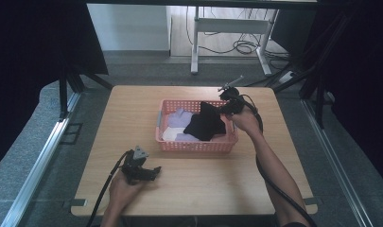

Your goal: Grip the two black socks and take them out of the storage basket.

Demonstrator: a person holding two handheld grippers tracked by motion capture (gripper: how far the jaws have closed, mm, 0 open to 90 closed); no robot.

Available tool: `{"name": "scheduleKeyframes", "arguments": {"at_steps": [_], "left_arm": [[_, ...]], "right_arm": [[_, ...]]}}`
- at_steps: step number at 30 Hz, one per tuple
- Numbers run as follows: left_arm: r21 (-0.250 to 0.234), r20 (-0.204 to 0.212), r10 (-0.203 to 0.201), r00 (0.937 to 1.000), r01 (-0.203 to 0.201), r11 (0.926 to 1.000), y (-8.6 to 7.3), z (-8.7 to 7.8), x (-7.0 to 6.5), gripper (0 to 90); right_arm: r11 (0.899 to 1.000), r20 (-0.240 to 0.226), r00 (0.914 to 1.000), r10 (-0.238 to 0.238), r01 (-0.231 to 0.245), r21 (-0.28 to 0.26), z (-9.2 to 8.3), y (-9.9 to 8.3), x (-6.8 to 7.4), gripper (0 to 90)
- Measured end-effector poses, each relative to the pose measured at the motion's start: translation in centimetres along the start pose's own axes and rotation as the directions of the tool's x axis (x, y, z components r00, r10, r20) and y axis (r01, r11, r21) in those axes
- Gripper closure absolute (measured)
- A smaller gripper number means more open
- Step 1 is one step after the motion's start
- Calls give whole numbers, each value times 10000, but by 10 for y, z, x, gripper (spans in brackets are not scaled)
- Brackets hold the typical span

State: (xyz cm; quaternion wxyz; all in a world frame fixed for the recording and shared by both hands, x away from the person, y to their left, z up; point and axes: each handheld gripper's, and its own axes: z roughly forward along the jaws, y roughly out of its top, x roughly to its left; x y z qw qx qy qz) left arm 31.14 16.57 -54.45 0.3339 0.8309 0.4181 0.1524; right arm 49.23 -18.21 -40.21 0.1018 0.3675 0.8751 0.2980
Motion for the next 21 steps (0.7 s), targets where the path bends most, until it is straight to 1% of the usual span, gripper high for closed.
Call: {"name": "scheduleKeyframes", "arguments": {"at_steps": [4, 5, 6, 10, 11, 12, 15, 21], "left_arm": [[8, -2, 0, 10000, 0, 10000, 0, 0, 0, 122], [8, -2, 0, 10000, 0, 10000, 0, 0, 0, 122], [-8, -9, 18, 10000, -18, 10000, 0, 0, 0, 122], [-24, -17, -1, 10000, 1, 10000, 0, 0, 0, 122], [-24, -17, -1, 10000, 1, 10000, 0, 0, 0, 122], [-28, -18, -4, 10000, 4, 10000, 0, 0, 0, 122], [-15, -21, 7, 10000, -7, 10000, 0, 0, 0, 122], [-9, -16, 11, 10000, -11, 10000, 0, 0, 0, 122]], "right_arm": [[9997, -119, 9999, -34, 32, -222, -14, 6, 4, 883], [9997, -119, 9999, -34, 32, -222, -14, 6, 4, 883], [9994, -133, 9999, -105, 101, -326, -21, 8, 6, 884], [9982, -72, 9996, -286, 282, -537, -34, 14, 10, 883], [9982, -72, 9996, -286, 282, -537, -34, 14, 10, 883], [9972, -66, 9993, -380, 375, -651, -41, 17, 12, 883], [9958, -37, 9988, -489, 485, -778, -52, 20, 15, 883], [9938, -18, 9980, -635, 630, -921, -69, 24, 19, 882]]}}
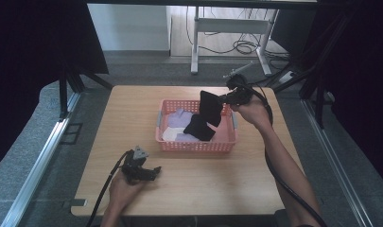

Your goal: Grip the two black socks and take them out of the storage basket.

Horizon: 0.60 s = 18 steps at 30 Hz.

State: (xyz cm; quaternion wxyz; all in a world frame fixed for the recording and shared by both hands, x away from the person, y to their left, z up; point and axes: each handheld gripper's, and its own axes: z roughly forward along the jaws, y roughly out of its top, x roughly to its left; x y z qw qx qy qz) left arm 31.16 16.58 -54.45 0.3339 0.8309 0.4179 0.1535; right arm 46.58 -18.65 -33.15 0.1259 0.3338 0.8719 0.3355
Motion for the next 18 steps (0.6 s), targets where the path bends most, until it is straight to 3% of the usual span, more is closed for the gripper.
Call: {"name": "scheduleKeyframes", "arguments": {"at_steps": [7, 18], "left_arm": [[18, 6, 0, 10000, 0, 10000, 0, 0, 0, 122], [38, 11, 23, 10000, -23, 10000, 0, 0, 0, 122]], "right_arm": [[9998, 39, 10000, -23, 24, -190, -17, 2, -1, 879], [9990, 685, 9974, 207, -179, -409, -56, -5, -17, 881]]}}
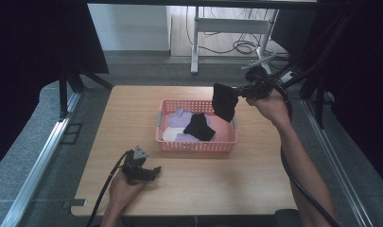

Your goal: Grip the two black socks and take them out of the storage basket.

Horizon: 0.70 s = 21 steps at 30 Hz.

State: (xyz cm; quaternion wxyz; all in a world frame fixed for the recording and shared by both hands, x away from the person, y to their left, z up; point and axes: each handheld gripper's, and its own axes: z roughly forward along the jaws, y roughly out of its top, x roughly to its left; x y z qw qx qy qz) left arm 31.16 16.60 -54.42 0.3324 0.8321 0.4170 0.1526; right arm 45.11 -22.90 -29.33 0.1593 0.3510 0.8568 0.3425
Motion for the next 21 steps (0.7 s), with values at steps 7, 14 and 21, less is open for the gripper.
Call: {"name": "scheduleKeyframes", "arguments": {"at_steps": [7, 14, 21], "left_arm": [[2, -1, 3, 10000, -3, 10000, 0, 0, 0, 122], [-29, -2, -37, 10000, 37, 10000, 0, 0, 0, 122], [-27, 0, -34, 10000, 34, 10000, 0, 0, 0, 122]], "right_arm": [[9996, 466, 9985, 287, -289, 39, -17, -13, -17, 881], [9980, 849, 9945, 618, -624, 47, -31, -27, -33, 881], [9955, 1229, 9882, 912, -937, 145, -41, -45, -46, 881]]}}
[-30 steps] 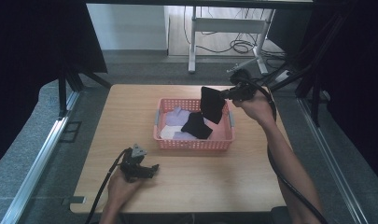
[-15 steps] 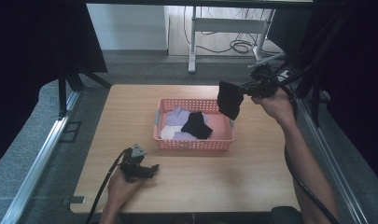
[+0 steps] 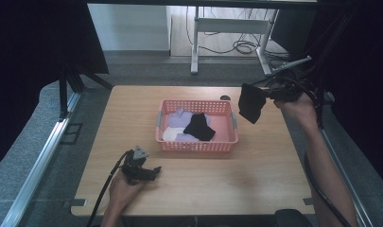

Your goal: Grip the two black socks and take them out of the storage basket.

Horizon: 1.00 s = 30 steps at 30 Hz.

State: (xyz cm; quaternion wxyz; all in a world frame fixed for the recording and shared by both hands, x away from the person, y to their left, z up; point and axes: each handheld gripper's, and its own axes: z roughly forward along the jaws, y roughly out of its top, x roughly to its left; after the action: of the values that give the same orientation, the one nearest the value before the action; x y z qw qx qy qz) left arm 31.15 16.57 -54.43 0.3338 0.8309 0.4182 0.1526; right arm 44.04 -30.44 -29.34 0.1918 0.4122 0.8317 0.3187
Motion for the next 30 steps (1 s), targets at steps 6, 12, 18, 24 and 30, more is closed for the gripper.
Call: {"name": "scheduleKeyframes", "arguments": {"at_steps": [6, 12, 18, 24, 30], "left_arm": [[-10, -2, 15, 10000, -15, 10000, 0, 0, 0, 122], [15, 4, 18, 10000, -18, 10000, 0, 0, 0, 122], [3, -1, 2, 10000, -2, 10000, 0, 0, 0, 122], [3, 7, 19, 10000, -19, 10000, 0, 0, 0, 122], [-18, 13, -8, 10000, 8, 10000, 0, 0, 0, 122]], "right_arm": [[9992, 280, 9991, 315, -322, 218, -1, -19, -14, 881], [9968, 319, 9972, 670, -683, 426, 6, -43, -24, 881], [9916, 330, 9949, 949, -974, 847, 26, -74, -29, 880], [9845, 243, 9930, 1156, -1178, 1301, 50, -101, -30, 878], [9751, 222, 9925, 1204, -1224, 1848, 74, -125, -27, 873]]}}
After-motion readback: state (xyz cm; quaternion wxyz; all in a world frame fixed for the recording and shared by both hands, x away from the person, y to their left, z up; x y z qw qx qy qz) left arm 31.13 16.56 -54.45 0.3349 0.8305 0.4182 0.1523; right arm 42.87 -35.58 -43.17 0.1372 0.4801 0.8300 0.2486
